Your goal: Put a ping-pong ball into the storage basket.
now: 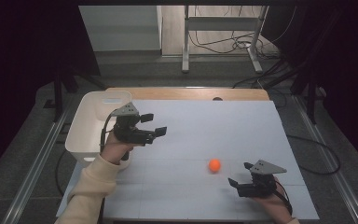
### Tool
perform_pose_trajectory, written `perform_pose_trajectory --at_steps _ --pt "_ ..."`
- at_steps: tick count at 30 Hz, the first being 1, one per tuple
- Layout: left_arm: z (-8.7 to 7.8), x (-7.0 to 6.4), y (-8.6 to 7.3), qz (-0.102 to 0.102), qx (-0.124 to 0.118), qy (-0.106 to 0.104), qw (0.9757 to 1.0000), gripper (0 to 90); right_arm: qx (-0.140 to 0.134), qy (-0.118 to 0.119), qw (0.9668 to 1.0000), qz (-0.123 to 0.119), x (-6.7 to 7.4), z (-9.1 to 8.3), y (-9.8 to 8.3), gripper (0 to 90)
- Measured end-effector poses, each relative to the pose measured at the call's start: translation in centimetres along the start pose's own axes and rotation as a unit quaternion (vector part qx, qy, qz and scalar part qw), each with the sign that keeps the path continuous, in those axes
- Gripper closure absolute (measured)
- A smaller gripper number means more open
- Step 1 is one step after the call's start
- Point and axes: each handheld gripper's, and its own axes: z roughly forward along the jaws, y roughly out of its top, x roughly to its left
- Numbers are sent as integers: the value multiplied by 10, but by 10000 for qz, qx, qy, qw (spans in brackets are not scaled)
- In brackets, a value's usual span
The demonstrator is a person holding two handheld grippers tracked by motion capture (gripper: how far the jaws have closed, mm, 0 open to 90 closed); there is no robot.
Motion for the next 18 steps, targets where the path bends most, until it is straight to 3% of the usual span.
perform_pose_trajectory --at_steps 18 --pt "23 -9 -8 77 313 -195 9993 186 -14 25 10000 -31 0 2 1 128"
